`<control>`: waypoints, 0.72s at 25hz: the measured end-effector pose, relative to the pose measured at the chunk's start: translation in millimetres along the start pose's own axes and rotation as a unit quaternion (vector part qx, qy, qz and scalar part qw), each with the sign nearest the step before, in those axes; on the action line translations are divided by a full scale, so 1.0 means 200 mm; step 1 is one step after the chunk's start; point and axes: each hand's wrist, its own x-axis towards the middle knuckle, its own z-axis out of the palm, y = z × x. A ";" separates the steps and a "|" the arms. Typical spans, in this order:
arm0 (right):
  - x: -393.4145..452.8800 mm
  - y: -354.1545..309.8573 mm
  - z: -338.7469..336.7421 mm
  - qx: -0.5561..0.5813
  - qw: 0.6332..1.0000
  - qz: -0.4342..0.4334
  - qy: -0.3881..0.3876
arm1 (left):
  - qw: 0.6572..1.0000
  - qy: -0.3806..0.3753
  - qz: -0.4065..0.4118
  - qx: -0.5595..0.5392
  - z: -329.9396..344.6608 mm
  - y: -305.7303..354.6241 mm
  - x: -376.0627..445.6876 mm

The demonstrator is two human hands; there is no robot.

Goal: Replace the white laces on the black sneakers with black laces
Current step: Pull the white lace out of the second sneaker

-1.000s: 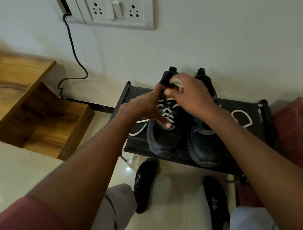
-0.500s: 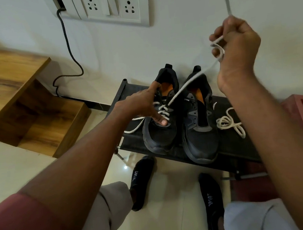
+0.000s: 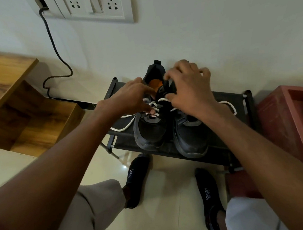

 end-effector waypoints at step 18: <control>-0.04 -0.06 0.17 0.018 0.996 0.000 -0.083 | 0.953 0.009 -0.021 -0.303 0.08 -0.02 0.05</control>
